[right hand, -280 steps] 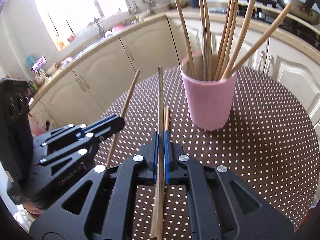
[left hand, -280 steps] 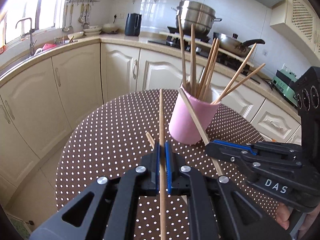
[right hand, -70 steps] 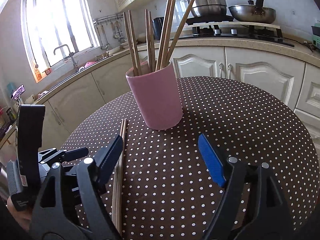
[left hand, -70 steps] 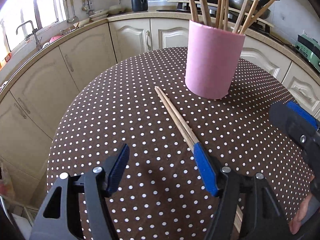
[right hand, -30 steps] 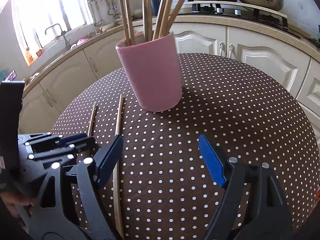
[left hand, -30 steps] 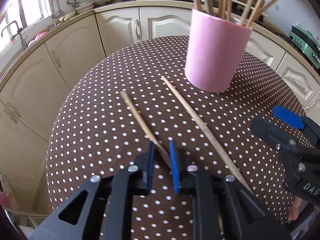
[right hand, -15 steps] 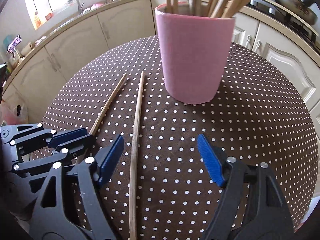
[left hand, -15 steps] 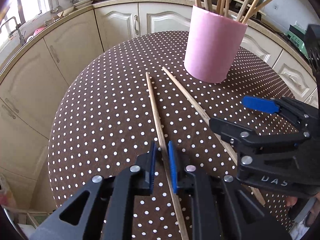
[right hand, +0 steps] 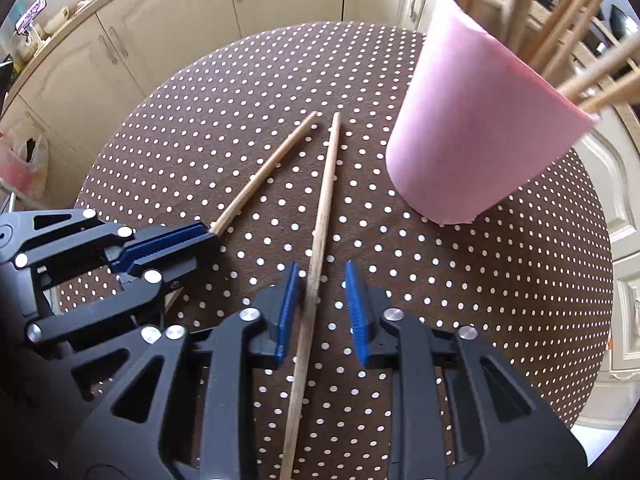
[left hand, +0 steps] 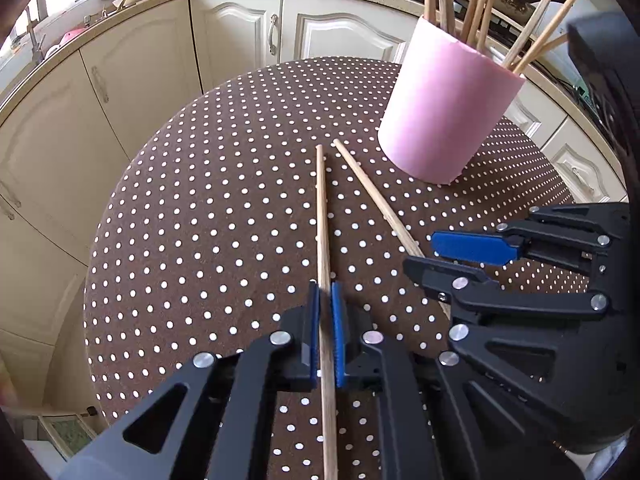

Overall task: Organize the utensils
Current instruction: 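Close the left gripper on a chopstick while the right gripper grasps the other, then lift both held chopsticks upright and carry them over the pink cup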

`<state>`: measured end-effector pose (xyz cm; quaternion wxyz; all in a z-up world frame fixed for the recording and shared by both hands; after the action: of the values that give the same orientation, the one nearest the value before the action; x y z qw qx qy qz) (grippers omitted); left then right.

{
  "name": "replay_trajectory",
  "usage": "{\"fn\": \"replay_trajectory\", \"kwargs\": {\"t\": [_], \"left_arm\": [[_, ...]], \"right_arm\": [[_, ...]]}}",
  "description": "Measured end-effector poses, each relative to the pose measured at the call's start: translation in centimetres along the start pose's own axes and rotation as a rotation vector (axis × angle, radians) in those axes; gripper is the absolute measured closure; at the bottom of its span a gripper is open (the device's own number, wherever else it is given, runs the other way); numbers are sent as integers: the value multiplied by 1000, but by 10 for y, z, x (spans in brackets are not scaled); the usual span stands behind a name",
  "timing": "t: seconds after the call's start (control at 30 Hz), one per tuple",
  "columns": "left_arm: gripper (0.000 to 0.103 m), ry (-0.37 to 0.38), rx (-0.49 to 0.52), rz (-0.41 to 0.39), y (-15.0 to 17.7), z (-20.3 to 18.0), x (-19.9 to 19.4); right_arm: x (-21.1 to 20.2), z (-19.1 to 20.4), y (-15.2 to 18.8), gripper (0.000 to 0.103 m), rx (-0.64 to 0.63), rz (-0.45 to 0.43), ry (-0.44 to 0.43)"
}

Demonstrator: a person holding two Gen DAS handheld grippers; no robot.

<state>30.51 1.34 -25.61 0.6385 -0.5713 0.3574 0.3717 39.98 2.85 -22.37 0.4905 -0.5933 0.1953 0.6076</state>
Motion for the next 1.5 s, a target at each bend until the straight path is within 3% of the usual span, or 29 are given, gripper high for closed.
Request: {"fn": "replay_trajectory", "kwargs": {"t": [0.23, 0.43, 0.67, 0.9, 1.5], "left_arm": [[96, 3, -7, 8, -5, -1, 3], [97, 0, -16, -3, -4, -2, 4], [97, -3, -36, -23, -3, -2, 4], [97, 25, -73, -45, -1, 3, 1], [97, 119, -127, -341, -10, 12, -68]], "right_arm": [[7, 8, -22, 94, 1, 45, -12], [5, -3, -32, 96, 28, 21, -54], [2, -12, -22, 96, 41, -26, -76], [-9, -21, 11, 96, 46, -83, -120], [-99, -34, 46, 96, 29, -407, -217]]}}
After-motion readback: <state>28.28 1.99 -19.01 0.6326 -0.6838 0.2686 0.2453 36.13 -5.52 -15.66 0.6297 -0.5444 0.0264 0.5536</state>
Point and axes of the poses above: each gripper's, at about its wrist camera, not at the fingertips, and x roughly the way its jaws point, z to its left, y to its underside, the point moved 6 cm from there along x, roughly the way its jaws point, and after that the axes turned 14 degrees about -y, right-handed, at the moved point
